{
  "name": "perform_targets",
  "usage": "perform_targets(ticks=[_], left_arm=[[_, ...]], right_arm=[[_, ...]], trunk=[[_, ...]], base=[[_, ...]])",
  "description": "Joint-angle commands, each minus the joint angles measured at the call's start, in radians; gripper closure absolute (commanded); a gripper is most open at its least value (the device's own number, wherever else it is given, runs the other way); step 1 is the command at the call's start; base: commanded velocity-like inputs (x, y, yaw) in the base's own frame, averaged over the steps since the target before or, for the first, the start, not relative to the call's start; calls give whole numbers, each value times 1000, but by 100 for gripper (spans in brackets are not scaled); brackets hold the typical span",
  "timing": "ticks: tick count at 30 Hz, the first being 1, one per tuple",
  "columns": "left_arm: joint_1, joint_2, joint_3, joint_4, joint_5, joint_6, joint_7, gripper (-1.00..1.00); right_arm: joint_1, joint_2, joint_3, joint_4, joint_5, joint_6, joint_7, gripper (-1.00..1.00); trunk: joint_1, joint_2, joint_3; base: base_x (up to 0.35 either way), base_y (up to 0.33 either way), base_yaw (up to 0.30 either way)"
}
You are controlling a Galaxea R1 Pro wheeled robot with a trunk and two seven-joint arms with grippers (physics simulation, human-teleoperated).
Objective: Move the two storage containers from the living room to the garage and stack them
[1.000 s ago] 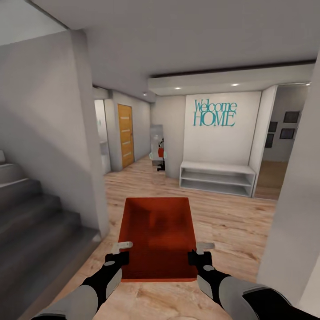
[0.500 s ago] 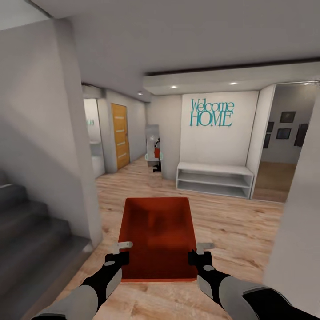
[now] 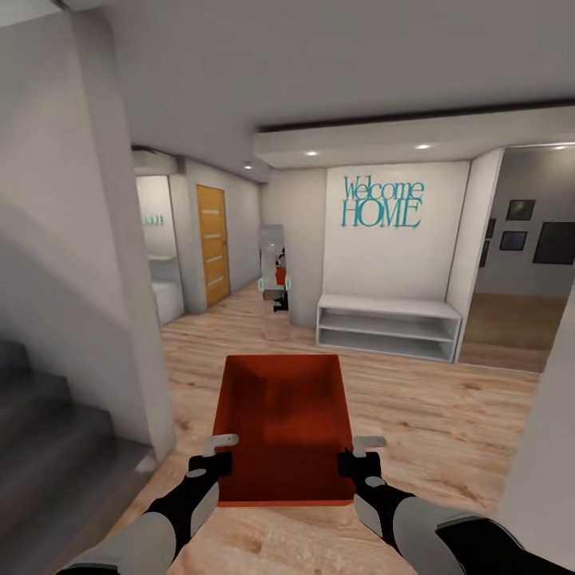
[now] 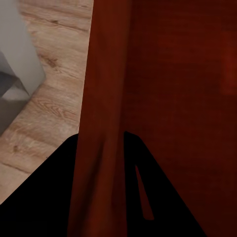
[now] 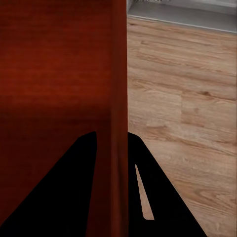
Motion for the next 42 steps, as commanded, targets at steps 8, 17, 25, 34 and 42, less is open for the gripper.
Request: perform_targets(ticks=[8,17,25,34,42], left_arm=[[0,13,7,3,4,-2,8,100],[0,13,7,3,4,-2,8,100],[0,13,7,3,4,-2,8,100],[0,13,7,3,4,-2,8,100],[0,13,7,3,4,-2,8,100]], right_arm=[[-2,1,-41,-52,35,-2,3,100],[-2,1,-41,-52,35,-2,3,100],[-2,1,-41,-52,35,-2,3,100],[-2,0,-41,-52,35,-2,3,100],[-2,1,-41,-52,35,-2,4,100]], trunk=[[1,-1,0],[1,-1,0],[1,-1,0],[1,-1,0],[1,-1,0]], base=[[320,0,0],[320,0,0],[320,0,0],[320,0,0],[320,0,0]])
